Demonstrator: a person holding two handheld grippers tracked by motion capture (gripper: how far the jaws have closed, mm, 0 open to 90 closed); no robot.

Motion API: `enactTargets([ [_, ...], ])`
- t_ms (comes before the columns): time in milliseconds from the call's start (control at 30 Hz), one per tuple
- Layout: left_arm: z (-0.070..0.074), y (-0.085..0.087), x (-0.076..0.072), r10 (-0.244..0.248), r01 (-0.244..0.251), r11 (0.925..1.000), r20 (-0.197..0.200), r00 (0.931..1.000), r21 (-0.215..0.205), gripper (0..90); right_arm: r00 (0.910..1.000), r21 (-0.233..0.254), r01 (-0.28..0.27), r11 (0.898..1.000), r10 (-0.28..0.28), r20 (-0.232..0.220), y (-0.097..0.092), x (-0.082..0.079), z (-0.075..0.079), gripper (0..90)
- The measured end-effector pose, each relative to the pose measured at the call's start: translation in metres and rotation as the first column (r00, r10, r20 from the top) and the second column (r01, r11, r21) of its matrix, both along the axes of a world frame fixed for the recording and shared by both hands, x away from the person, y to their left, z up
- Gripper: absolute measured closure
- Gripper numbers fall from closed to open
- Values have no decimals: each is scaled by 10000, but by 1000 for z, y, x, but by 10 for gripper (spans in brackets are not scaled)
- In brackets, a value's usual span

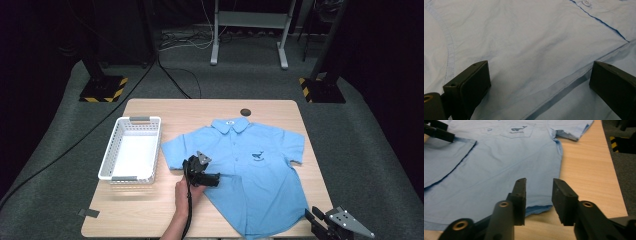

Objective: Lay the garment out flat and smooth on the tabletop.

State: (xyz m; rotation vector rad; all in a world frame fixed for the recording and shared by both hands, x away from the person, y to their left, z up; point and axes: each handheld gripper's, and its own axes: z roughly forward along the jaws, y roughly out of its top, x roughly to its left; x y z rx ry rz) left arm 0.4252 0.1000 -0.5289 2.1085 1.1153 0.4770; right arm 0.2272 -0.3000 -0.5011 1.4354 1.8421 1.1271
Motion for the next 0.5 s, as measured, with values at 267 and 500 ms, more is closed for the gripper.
enactTargets([
  [267,0,0,0,17,-17,10000,2,10000,-10,29,9875,153,-1446,9894,1452,-611,27,40,-3,307],
  [500,0,0,0,16,-16,10000,-1,10000,-12,30,9680,-164,-1791,9837,1732,-1816,45,88,-21,124],
])
